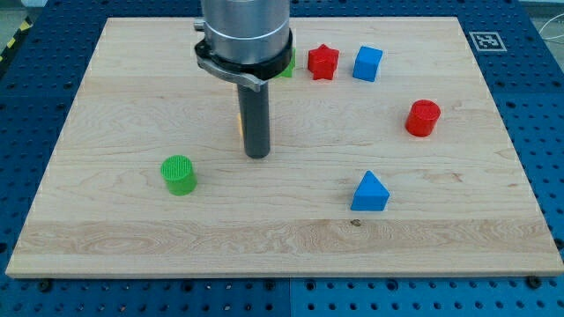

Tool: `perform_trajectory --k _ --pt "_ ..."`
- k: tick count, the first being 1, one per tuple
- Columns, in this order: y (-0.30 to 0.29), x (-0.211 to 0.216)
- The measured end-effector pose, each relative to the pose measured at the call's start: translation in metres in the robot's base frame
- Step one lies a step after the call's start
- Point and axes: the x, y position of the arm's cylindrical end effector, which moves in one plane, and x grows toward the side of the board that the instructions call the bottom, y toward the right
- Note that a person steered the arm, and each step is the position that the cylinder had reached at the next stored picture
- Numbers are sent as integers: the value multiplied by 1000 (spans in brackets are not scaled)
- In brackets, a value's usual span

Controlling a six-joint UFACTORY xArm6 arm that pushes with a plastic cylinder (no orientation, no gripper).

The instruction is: Slide the yellow heart towards the green star

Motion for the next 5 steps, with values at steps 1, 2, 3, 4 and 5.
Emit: perform_trajectory --k 1,2,3,4,5 --pt "-10 -4" --pt "-12 -23" --pt "-10 -54" --pt "-7 -66" --pt "-11 -59"
